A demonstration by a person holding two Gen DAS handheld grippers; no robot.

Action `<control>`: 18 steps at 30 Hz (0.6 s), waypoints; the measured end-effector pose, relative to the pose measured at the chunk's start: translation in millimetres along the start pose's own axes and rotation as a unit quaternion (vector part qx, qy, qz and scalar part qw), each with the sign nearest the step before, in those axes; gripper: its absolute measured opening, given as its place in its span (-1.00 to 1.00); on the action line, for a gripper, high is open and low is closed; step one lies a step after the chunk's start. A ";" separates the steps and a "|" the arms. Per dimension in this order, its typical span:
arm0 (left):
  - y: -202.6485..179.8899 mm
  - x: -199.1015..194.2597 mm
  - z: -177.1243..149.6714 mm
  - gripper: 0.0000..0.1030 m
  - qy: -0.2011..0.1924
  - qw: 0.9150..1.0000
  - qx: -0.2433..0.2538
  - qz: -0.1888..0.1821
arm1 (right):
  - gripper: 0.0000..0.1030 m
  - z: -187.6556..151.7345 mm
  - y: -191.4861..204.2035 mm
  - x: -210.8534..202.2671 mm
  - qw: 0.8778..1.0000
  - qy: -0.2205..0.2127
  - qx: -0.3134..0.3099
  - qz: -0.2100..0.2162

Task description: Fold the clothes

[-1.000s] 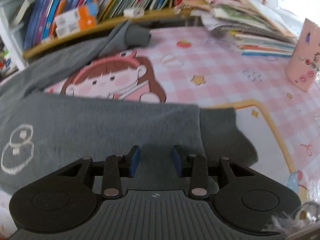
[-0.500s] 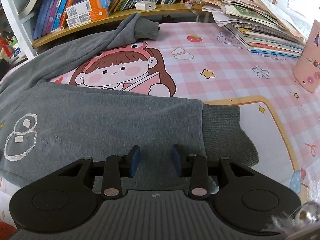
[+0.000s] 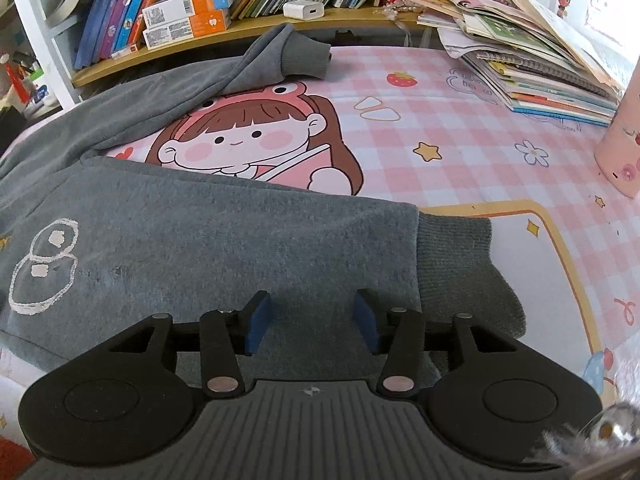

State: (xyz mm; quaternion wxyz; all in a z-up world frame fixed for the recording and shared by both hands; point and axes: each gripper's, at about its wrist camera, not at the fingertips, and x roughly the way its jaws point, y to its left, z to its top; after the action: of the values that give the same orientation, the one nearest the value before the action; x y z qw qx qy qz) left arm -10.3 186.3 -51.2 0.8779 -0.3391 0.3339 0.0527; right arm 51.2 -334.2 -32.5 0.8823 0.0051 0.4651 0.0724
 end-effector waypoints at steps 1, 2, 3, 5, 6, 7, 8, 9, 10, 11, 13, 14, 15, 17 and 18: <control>0.9 6.3 -0.6 -0.73 0.007 1.000 -0.001 0.008 | -0.21 -0.2 -2.6 -0.4 1.000 -0.001 0.002 -0.007; 4.1 10.7 -0.9 -0.75 0.011 1.000 -0.003 0.024 | -0.24 -0.2 -7.0 -0.8 1.000 -0.003 0.004 -0.017; 10.7 12.7 -1.1 -0.82 0.014 0.999 -0.013 0.039 | -0.32 0.0 -11.4 -1.2 1.000 -0.004 0.008 -0.022; 22.1 10.6 -2.7 -0.99 0.016 0.998 -0.033 0.056 | -0.49 1.0 -21.8 -1.8 0.999 -0.007 0.020 -0.025; 24.6 5.6 -4.3 -0.99 0.015 0.998 -0.038 0.056 | -0.60 1.5 -26.3 -1.9 0.999 -0.009 0.024 -0.028; 27.1 0.5 -5.9 -0.99 0.013 0.997 -0.043 0.055 | -0.65 1.9 -30.5 -1.9 0.999 -0.010 0.029 -0.030; 29.5 -4.5 -7.5 -0.99 0.012 0.997 -0.048 0.054 | -0.73 2.5 -34.9 -1.8 0.999 -0.011 0.035 -0.034; 32.0 -9.5 -9.1 -0.99 0.010 0.997 -0.052 0.053 | -0.74 3.2 -38.7 -1.6 0.998 -0.012 0.043 -0.039; 31.6 -12.0 -11.3 -0.99 0.012 0.997 -0.052 0.051 | -0.74 3.9 -40.6 -1.2 0.998 -0.012 0.049 -0.044; 31.1 -11.8 -13.8 -0.99 0.015 0.997 -0.050 0.049 | -0.74 5.0 -40.3 -0.4 0.997 -0.012 0.049 -0.050; 34.2 -11.3 -17.9 -0.98 0.017 0.997 -0.052 0.046 | -0.65 6.7 -34.7 0.6 0.998 -0.006 0.040 -0.056; 36.5 -11.4 -18.4 -0.98 0.014 0.997 -0.056 0.045 | -0.50 7.2 -30.0 0.6 0.998 -0.003 0.030 -0.055; 39.0 -11.7 -18.3 -0.96 0.010 0.997 -0.061 0.043 | -0.38 7.1 -26.4 0.4 0.998 -0.002 0.023 -0.052; 42.5 -12.6 -16.5 -0.96 -0.001 0.997 -0.066 0.050 | -0.38 5.4 -22.3 -0.1 0.999 0.000 0.018 -0.042; 43.2 -13.1 -15.4 -0.96 -0.005 0.996 -0.066 0.055 | -0.38 4.5 -20.3 -0.3 0.999 0.001 0.016 -0.037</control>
State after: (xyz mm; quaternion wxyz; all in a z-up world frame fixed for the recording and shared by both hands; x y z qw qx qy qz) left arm -42.6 211.3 -75.7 0.8511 -0.3767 0.3436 0.1249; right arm 57.2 -354.2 -31.2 0.8838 0.0016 0.4668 0.0321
